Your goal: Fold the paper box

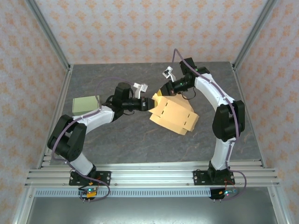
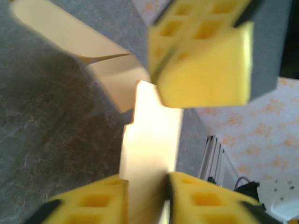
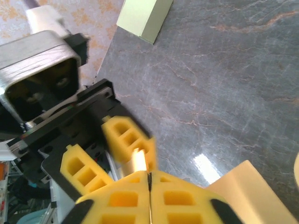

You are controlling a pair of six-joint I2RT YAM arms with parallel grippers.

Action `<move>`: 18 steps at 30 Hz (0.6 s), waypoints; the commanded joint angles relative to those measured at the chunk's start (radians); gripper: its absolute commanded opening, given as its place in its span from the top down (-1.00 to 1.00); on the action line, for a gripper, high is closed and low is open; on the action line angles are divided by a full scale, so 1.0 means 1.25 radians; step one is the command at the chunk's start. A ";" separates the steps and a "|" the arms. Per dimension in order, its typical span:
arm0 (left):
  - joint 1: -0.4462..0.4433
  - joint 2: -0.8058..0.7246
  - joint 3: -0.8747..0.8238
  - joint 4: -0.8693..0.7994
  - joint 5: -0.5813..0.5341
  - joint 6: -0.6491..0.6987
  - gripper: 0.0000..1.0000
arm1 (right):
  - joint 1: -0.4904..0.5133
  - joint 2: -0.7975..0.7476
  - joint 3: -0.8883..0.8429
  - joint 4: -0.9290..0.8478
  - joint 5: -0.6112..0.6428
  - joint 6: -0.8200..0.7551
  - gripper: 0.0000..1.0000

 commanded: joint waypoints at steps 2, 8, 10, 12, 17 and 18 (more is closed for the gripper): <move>-0.007 -0.018 0.018 0.002 0.019 0.016 1.00 | 0.003 -0.024 -0.003 0.093 0.068 0.100 0.33; 0.019 -0.122 0.084 -0.258 -0.129 0.063 0.99 | -0.012 -0.198 -0.112 0.309 0.411 0.325 0.08; 0.020 -0.173 0.159 -0.440 -0.204 0.115 0.85 | -0.014 -0.254 -0.136 0.333 0.537 0.359 0.04; 0.020 -0.216 0.228 -0.572 -0.262 0.151 0.81 | -0.015 -0.292 -0.148 0.335 0.604 0.374 0.03; 0.024 -0.297 0.406 -0.865 -0.517 0.193 0.86 | -0.016 -0.361 -0.226 0.363 0.753 0.439 0.02; 0.022 -0.304 0.441 -0.908 -0.544 0.216 0.88 | -0.015 -0.373 -0.250 0.379 0.762 0.450 0.02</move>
